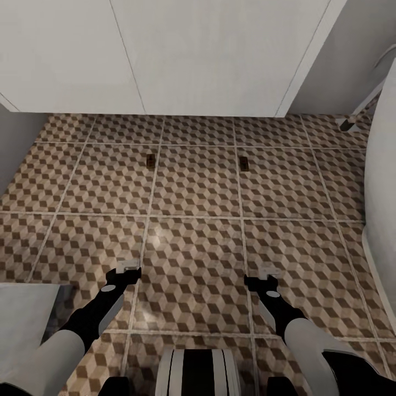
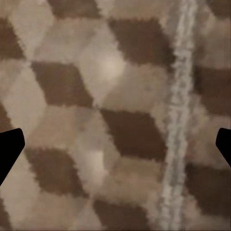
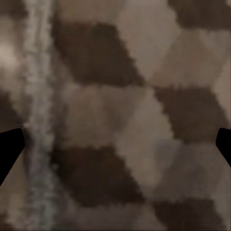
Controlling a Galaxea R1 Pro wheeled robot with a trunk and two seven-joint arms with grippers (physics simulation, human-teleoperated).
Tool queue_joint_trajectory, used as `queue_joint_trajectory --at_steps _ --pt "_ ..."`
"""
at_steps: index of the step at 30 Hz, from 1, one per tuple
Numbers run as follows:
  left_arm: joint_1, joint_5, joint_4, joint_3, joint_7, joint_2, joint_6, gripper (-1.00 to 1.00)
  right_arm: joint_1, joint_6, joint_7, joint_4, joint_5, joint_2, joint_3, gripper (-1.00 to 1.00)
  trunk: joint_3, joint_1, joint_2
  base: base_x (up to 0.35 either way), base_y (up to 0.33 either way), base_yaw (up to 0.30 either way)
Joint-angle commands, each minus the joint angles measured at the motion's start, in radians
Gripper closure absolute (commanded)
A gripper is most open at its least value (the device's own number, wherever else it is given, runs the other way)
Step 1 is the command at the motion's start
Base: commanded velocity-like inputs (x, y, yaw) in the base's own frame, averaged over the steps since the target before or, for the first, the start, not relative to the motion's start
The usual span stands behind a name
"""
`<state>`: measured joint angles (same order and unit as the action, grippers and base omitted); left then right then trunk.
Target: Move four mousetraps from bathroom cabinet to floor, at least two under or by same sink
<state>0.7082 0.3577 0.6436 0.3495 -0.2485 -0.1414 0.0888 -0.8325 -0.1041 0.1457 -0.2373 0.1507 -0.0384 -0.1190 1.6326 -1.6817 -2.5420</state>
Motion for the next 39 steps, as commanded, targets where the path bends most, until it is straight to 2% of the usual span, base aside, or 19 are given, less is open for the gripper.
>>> queue_joint_trajectory --at_steps 1,16,39 --pt "0.000 0.008 0.002 0.009 -0.010 -0.001 0.003 -1.00 -0.001 -0.003 0.002 0.001 0.010 -0.001 -0.008 -1.00 0.001 0.000 0.000 -0.033 0.000 0.000" --pt "0.000 0.007 0.002 0.011 -0.008 0.000 0.002 -1.00 -0.001 -0.003 0.002 0.001 0.010 -0.001 -0.008 -1.00 0.001 0.000 0.000 -0.011 0.000 0.000" --pt "0.000 0.007 0.002 0.014 -0.008 0.000 0.013 -1.00 0.000 -0.003 0.002 0.000 0.010 -0.001 -0.008 -1.00 -0.088 0.011 0.005 0.000 0.000 0.000"
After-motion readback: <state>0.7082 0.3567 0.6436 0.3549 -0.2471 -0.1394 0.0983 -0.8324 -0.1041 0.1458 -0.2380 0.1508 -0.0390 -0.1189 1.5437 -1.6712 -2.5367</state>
